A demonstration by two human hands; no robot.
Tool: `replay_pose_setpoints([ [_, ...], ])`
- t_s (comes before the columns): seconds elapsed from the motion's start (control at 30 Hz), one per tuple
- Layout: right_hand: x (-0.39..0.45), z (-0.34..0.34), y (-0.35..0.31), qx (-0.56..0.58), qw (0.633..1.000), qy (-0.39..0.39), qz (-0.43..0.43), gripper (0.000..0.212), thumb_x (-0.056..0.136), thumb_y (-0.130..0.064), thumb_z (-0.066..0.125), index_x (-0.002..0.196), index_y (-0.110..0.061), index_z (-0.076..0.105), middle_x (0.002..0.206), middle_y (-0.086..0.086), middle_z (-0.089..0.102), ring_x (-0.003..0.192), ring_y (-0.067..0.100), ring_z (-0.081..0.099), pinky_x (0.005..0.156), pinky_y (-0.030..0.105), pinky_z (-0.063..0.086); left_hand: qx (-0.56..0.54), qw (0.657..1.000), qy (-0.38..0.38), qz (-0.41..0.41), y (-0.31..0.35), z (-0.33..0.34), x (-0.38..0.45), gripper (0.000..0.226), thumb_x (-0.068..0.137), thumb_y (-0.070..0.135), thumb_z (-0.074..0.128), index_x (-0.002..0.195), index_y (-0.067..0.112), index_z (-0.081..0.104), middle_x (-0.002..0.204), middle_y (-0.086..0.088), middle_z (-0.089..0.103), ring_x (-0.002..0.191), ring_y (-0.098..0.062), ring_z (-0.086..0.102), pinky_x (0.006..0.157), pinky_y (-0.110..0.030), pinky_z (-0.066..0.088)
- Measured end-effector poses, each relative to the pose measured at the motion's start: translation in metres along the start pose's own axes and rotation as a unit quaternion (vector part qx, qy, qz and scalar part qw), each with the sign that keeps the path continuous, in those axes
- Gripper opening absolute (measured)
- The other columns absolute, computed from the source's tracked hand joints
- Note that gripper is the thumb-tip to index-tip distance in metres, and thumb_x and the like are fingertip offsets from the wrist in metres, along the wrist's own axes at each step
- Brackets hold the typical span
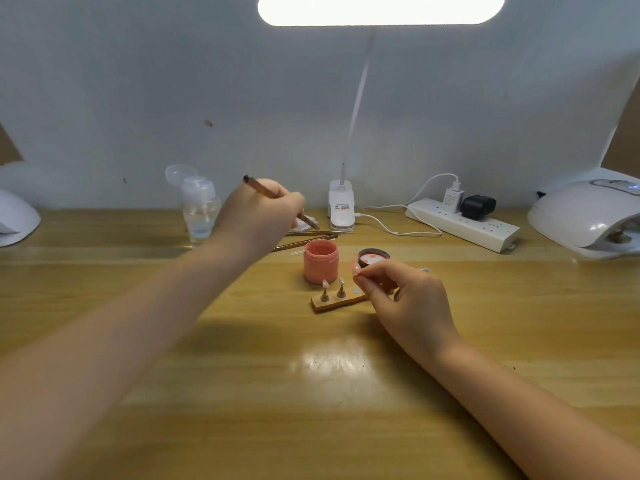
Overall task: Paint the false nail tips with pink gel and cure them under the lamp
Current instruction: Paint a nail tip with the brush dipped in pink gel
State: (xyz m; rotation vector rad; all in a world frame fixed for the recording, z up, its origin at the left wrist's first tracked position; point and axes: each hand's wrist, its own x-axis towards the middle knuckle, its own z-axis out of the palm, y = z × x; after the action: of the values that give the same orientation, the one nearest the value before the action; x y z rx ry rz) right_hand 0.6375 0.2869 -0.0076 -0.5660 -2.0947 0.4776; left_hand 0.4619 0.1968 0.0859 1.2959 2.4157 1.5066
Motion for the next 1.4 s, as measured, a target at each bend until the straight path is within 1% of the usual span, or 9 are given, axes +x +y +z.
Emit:
replay_pose_setpoints([
  [0.1,-0.001,0.001,0.0,0.0,1.0,0.01,-0.002,0.008,0.083,-0.018,0.074,0.09,-0.02,0.075,0.079,-0.007,0.072,0.068,0.011,0.063,0.064,0.032,0.051,0.047,0.996,-0.068,-0.043,0.006,0.004,0.026,0.024,0.085,0.022,0.057,0.089,0.004,0.072,0.092,-0.015,0.071,0.076,-0.018,0.057,0.064,-0.029,0.042],
  [0.17,0.0,0.002,0.0,0.003,1.0,0.014,0.002,0.007,0.082,-0.017,0.075,0.089,-0.019,0.076,0.078,-0.007,0.072,0.067,0.012,0.062,0.065,0.031,0.051,0.061,0.988,-0.12,-0.074,0.007,0.011,0.034,0.022,0.084,0.02,0.059,0.094,0.003,0.069,0.092,-0.015,0.07,0.078,-0.018,0.059,0.069,-0.033,0.049],
  [0.3,0.0,0.001,0.001,0.016,1.0,0.016,0.007,0.009,0.081,-0.015,0.076,0.089,-0.017,0.077,0.079,-0.006,0.073,0.069,0.009,0.064,0.068,0.028,0.051,0.101,0.973,-0.186,-0.092,0.006,0.028,0.036,0.01,0.086,0.018,0.061,0.085,0.009,0.061,0.085,-0.008,0.059,0.07,-0.014,0.051,0.057,-0.026,0.041],
  [0.4,-0.001,0.001,-0.001,0.021,1.0,0.012,0.004,0.011,0.081,-0.014,0.076,0.091,-0.017,0.077,0.079,-0.006,0.073,0.07,0.009,0.064,0.068,0.027,0.052,0.123,0.964,-0.206,-0.114,0.002,0.036,0.033,0.016,0.088,0.019,0.059,0.075,0.014,0.051,0.076,-0.002,0.047,0.064,-0.012,0.042,0.05,-0.023,0.032],
  [0.5,0.0,0.0,-0.002,0.025,1.0,0.013,0.005,0.01,0.081,-0.012,0.076,0.09,-0.016,0.077,0.074,-0.007,0.071,0.064,0.009,0.061,0.064,0.025,0.051,0.053,0.973,-0.175,-0.139,0.001,0.034,0.037,0.01,0.087,0.016,0.06,0.079,0.011,0.056,0.076,-0.002,0.053,0.065,-0.012,0.044,0.053,-0.023,0.034],
  [0.63,0.0,-0.001,-0.002,0.025,1.0,0.007,0.007,0.011,0.08,-0.01,0.075,0.089,-0.016,0.076,0.069,-0.013,0.065,0.061,0.009,0.058,0.06,0.014,0.044,-0.064,0.972,-0.106,-0.199,-0.007,0.019,0.043,0.014,0.087,0.017,0.056,0.094,0.01,0.065,0.054,0.006,0.058,0.045,-0.005,0.044,0.046,-0.021,0.029],
  [0.83,0.0,-0.001,-0.003,0.036,0.999,-0.005,0.015,0.011,0.081,-0.01,0.073,0.09,-0.016,0.075,0.07,-0.011,0.066,0.062,0.01,0.058,0.06,0.017,0.046,-0.13,0.946,-0.118,-0.273,-0.035,0.0,0.036,0.02,0.082,0.02,0.053,0.092,0.012,0.068,0.045,0.011,0.057,0.052,-0.01,0.036,0.046,-0.022,0.027],
  [1.27,0.0,-0.001,-0.004,0.034,0.999,-0.003,0.02,0.01,0.083,-0.012,0.072,0.091,-0.016,0.075,0.069,-0.004,0.068,0.059,0.01,0.059,0.061,0.032,0.051,-0.192,0.941,-0.079,-0.266,-0.047,-0.004,0.025,0.016,0.082,0.017,0.055,0.081,0.01,0.069,0.054,0.005,0.064,0.05,-0.009,0.036,0.045,-0.02,0.031],
  [1.4,0.0,0.0,-0.003,0.033,0.999,0.003,0.022,0.009,0.082,-0.013,0.072,0.089,-0.018,0.074,0.068,-0.006,0.067,0.059,0.009,0.059,0.06,0.03,0.051,-0.258,0.948,-0.029,-0.185,-0.043,-0.005,0.012,0.015,0.087,0.018,0.059,0.086,0.009,0.072,0.057,0.007,0.066,0.052,-0.007,0.037,0.046,-0.018,0.033],
])
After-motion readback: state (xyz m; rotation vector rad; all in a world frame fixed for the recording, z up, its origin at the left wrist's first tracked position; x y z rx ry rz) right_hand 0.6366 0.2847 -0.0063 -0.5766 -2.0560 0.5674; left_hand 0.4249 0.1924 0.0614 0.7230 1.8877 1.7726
